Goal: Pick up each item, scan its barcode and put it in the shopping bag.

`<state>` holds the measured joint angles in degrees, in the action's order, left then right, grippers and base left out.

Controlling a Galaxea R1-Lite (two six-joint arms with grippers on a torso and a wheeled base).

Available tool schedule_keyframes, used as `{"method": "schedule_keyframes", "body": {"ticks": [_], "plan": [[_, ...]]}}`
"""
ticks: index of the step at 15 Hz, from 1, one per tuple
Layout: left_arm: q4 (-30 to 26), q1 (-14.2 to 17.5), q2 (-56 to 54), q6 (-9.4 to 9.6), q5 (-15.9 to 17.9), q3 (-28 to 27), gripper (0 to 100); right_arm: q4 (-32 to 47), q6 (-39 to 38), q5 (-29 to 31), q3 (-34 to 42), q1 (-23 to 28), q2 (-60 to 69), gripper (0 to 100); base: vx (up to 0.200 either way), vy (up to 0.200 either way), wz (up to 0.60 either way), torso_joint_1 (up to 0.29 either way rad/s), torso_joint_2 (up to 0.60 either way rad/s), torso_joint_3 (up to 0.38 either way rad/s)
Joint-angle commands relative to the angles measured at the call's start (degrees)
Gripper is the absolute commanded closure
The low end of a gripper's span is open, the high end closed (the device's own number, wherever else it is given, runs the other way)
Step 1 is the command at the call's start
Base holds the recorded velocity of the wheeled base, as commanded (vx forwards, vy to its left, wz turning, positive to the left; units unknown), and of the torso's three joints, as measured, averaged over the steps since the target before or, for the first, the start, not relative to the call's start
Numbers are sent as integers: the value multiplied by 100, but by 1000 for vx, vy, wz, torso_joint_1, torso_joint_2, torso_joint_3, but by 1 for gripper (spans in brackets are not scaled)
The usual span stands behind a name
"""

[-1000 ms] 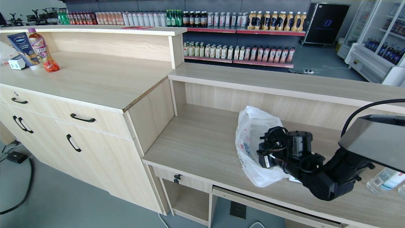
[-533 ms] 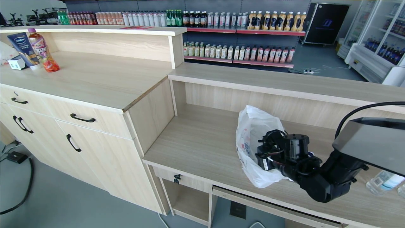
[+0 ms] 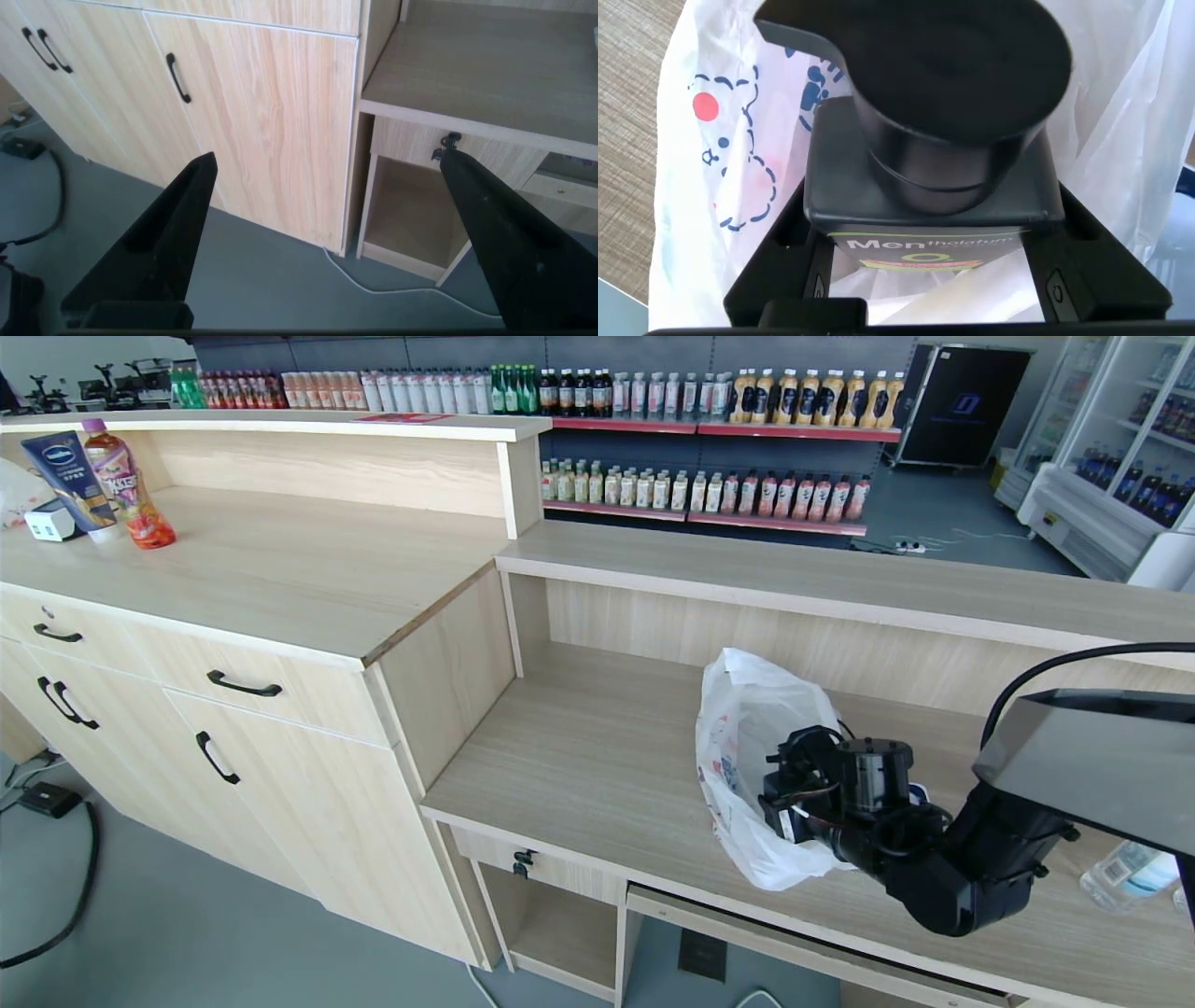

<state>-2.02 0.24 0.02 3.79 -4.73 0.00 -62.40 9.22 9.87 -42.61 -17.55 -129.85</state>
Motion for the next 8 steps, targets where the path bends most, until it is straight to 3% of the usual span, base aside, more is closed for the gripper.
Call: {"method": "schedule_keyframes", "body": {"ticks": [1,4,5,8], "plan": [[0,2,-2,-1,-2,0,0,-9,1,-3,15,24,-14,100,0,0,0,0,0,0],[0,2,-2,-1,-2,0,0,-26,1,-3,24,24,-49,100,0,0,0,0,0,0],[0,2,-2,-1,-2,0,0,-26,-8,-3,42,24,-49,0,0,0,0,0,0,0],[0,2,-2,-1,-2,0,0,-17,-16,6,42,24,-5,0,0,0,0,0,0,0]]}}
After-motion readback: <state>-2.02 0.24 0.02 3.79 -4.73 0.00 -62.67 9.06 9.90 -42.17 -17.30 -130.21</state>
